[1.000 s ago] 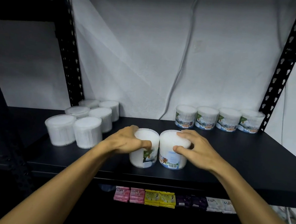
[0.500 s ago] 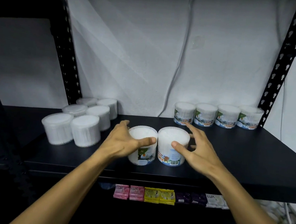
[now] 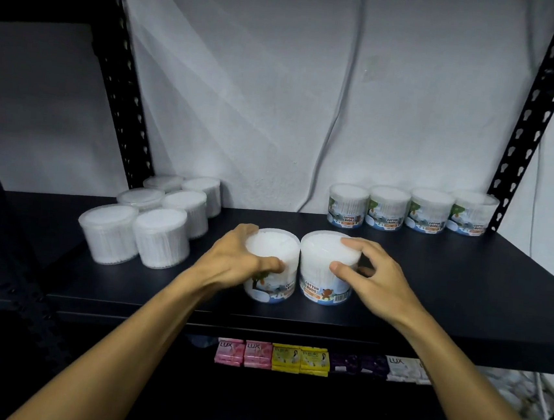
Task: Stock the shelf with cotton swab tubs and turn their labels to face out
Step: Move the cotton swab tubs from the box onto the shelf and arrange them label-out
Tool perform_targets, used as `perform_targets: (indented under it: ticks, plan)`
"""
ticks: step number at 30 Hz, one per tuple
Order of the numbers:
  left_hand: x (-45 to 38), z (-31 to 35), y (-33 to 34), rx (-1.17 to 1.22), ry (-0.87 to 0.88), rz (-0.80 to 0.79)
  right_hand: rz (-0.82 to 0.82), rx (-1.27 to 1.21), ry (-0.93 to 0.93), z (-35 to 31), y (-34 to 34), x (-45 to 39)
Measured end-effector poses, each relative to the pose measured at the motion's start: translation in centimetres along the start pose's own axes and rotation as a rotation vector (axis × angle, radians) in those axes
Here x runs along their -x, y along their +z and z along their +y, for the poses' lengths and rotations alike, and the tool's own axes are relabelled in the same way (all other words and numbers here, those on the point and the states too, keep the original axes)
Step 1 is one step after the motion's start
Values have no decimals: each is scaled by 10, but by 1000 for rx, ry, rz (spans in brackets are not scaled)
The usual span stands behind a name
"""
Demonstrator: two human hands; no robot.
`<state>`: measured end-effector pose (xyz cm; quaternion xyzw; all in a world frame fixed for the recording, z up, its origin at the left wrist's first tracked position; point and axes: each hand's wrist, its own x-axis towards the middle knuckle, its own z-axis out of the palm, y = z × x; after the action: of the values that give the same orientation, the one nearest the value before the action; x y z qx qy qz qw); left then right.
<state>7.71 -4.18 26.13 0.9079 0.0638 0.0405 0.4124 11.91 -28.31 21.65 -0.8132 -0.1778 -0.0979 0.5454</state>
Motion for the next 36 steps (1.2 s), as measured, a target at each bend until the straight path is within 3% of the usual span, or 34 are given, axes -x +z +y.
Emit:
perform_targets:
  ticks: [5, 12, 19, 22, 36]
  plan:
    - [-4, 3, -9, -59, 41, -117, -189, -97, 35, 7, -16, -11]
    - [-5, 0, -14, -23, 85, -156, -295, -85, 62, 4, -24, -11]
    - [20, -15, 17, -26, 134, 228, -6, 103, -6, 5, 1, 16]
    - [17, -22, 28, -9, 103, 278, 59, 120, -15, 8, 10, 19]
    - [-3, -30, 7, 79, 218, 52, -145, -162, -10, 21, -17, 2]
